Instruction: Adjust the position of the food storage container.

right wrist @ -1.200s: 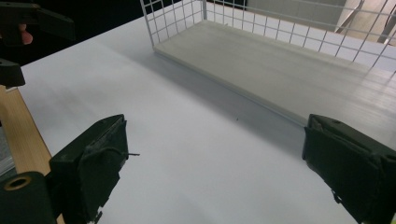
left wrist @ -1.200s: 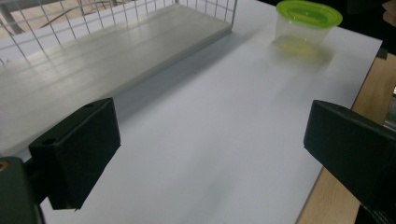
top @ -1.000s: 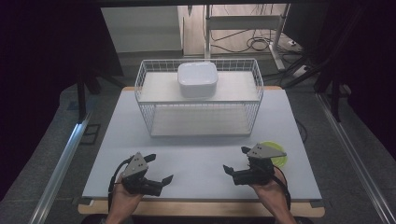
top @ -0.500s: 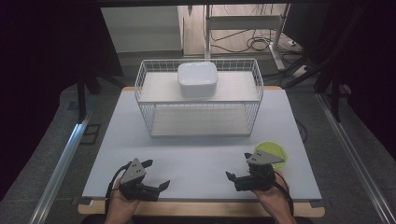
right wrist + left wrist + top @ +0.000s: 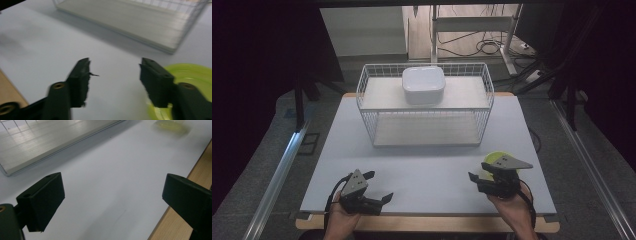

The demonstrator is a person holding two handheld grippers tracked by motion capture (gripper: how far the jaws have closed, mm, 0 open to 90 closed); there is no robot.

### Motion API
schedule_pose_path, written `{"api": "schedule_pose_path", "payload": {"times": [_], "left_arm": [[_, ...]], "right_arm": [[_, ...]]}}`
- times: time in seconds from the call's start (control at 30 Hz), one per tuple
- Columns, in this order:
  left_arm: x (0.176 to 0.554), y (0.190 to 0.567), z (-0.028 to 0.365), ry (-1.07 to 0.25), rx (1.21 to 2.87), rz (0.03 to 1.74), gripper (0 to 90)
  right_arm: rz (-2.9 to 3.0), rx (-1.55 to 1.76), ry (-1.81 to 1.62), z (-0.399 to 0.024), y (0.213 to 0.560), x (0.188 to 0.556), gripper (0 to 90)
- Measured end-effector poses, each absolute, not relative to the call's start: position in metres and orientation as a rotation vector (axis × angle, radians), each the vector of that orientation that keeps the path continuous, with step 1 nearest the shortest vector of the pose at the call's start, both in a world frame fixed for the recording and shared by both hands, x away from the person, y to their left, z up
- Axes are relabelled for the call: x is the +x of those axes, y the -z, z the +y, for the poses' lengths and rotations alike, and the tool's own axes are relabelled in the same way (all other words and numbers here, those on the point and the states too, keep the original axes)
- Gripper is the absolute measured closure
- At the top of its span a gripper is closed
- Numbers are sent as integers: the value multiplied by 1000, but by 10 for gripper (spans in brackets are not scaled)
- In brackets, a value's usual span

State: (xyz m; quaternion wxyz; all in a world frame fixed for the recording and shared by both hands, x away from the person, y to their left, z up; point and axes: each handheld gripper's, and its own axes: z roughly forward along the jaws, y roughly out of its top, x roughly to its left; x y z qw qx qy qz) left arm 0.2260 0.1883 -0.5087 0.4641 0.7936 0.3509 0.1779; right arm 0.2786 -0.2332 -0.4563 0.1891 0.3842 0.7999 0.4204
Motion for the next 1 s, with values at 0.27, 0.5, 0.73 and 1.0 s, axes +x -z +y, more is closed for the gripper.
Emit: {"api": "schedule_pose_path", "payload": {"times": [0.27,0.5,0.73,1.0], "left_arm": [[227,510,189,-430,1955,869,41],[229,512,190,-415,1955,881,43],[230,513,190,-407,1960,887,45],[231,515,188,-391,1976,884,45]], "right_arm": [[2069,1141,-1127,-276,445,285,844],[1981,1273,-1042,-315,449,298,900],[1937,1363,-1000,-342,465,313,899],[1968,1433,-1002,-347,478,322,898]]}}
